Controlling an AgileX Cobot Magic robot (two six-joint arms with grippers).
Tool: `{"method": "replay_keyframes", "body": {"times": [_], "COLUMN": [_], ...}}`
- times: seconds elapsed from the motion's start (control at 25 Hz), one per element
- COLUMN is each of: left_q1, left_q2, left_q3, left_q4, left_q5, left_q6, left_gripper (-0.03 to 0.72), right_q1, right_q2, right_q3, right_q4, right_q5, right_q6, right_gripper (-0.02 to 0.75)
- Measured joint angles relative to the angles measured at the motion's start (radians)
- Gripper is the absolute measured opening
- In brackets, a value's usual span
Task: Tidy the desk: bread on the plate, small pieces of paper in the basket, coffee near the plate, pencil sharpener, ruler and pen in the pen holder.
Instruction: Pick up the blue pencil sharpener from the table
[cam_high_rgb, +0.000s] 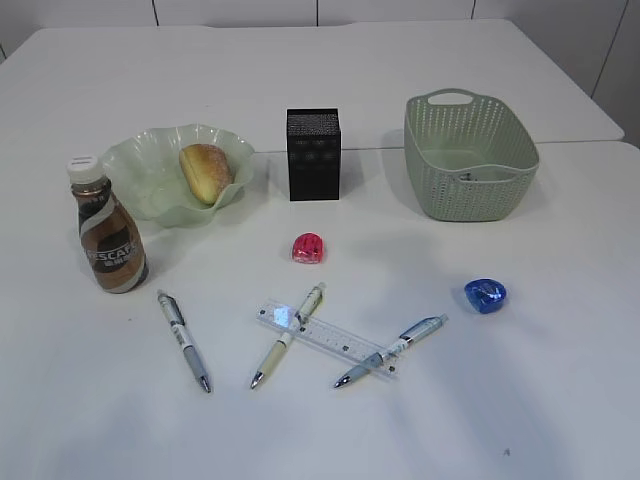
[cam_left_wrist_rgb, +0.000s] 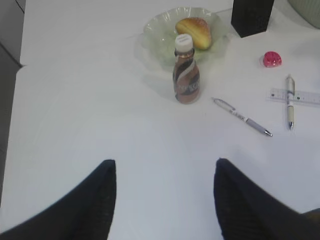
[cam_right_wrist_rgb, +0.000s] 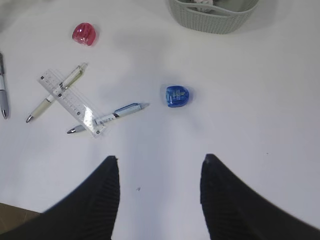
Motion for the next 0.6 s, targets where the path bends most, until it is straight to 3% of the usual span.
{"method": "replay_keyframes", "body": {"times": [0.36, 0.6], "left_q1": [0.0, 0.0], "left_q2": [-0.196, -0.207], "left_q3": [0.239, 0.285], "left_q4": [0.0, 0.0], "left_q5": [-0.009, -0.025], "left_q6": [0.002, 0.002], "left_gripper": [0.435, 0.435], "right_q1": [0.0, 0.0], "right_q2": [0.056, 0.154], "right_q3": [0.0, 0.0], "right_q4": [0.0, 0.002], "right_q5": [0.0, 0.0], "right_q6": [0.068, 0.142], "right_gripper": [0.42, 0.429]}}
